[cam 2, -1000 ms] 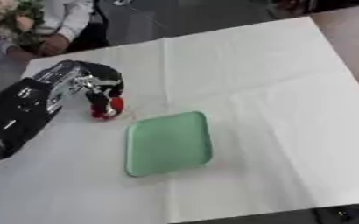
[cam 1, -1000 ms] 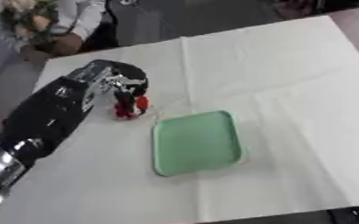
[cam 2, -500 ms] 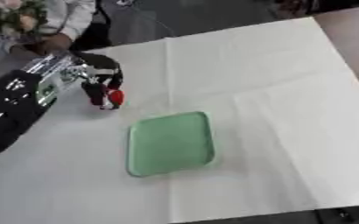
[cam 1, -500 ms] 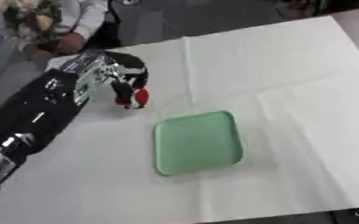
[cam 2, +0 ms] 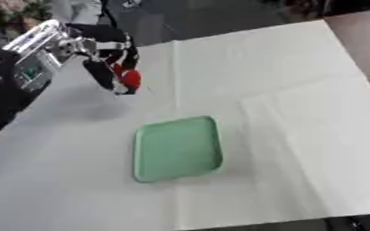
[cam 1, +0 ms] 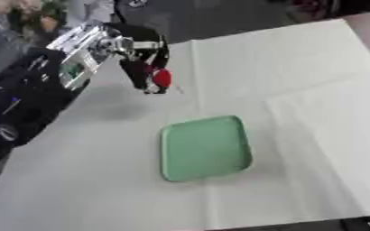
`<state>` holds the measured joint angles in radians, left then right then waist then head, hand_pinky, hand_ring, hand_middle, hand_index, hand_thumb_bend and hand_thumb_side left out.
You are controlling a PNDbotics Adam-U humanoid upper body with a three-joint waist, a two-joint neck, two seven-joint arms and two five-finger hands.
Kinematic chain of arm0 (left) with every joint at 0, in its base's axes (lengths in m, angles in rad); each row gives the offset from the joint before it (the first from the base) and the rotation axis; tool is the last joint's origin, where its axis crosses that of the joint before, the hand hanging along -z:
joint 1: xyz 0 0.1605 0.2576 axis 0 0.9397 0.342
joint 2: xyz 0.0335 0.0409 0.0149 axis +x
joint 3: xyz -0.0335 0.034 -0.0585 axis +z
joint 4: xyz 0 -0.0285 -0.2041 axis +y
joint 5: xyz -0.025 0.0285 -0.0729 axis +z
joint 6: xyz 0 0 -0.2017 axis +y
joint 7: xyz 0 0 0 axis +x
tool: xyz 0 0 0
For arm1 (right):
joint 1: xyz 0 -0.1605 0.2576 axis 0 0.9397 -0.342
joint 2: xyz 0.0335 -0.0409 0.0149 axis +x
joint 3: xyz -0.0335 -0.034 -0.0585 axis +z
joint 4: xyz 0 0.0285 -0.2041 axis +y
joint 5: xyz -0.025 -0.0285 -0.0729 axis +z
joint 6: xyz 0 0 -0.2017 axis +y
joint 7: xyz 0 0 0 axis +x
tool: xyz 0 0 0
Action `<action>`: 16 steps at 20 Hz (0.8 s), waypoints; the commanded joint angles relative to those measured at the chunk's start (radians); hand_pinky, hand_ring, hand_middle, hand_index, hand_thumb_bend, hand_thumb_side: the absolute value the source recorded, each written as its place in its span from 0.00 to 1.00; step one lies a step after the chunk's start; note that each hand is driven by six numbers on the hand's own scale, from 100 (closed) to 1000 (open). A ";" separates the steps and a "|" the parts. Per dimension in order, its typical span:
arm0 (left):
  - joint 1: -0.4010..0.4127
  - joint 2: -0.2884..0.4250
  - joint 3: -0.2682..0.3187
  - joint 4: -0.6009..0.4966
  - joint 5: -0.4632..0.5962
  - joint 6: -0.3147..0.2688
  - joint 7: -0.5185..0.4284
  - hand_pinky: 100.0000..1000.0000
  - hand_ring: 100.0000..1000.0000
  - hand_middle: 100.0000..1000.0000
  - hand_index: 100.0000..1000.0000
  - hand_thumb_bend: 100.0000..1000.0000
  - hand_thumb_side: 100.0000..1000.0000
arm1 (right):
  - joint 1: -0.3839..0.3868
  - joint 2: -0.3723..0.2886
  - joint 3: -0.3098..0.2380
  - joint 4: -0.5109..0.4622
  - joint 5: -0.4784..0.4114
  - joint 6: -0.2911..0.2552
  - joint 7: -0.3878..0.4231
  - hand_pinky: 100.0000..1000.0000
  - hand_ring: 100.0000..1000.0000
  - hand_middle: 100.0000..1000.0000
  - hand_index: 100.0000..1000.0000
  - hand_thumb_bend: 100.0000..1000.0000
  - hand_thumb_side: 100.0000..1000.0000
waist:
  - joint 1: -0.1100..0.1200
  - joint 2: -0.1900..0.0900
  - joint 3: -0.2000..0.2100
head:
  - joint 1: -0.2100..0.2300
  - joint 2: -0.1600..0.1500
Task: Pick up objects on the table and place them in the box.
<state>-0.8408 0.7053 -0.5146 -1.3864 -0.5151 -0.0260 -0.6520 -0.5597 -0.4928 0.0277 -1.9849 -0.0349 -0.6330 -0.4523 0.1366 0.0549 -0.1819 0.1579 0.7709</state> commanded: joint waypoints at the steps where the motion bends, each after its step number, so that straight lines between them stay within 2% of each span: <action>1: -0.038 0.010 -0.032 -0.052 0.054 0.020 -0.027 0.00 0.15 0.35 0.44 0.40 0.16 | -0.005 -0.019 -0.005 -0.015 0.003 -0.001 -0.001 0.00 0.40 0.32 0.37 0.04 0.33 | -0.007 -0.017 0.000 | -0.004 -0.001; 11: -0.082 -0.023 -0.134 -0.135 0.142 0.042 -0.100 0.00 0.14 0.35 0.44 0.38 0.15 | -0.017 -0.014 -0.005 -0.015 0.000 0.003 -0.001 0.00 0.41 0.33 0.37 0.04 0.33 | -0.001 -0.019 -0.010 | -0.007 -0.001; 16: -0.079 -0.037 -0.160 -0.138 0.142 0.022 -0.072 0.00 0.14 0.35 0.44 0.37 0.16 | -0.022 -0.012 -0.004 -0.015 -0.001 0.003 -0.001 0.00 0.41 0.33 0.37 0.05 0.33 | 0.001 -0.019 -0.014 | -0.006 -0.001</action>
<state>-0.9007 0.6562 -0.6775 -1.5119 -0.3747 0.0014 -0.7321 -0.5624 -0.4926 0.0278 -1.9849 -0.0349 -0.6291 -0.4522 0.1424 0.0506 -0.1958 0.1576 0.7710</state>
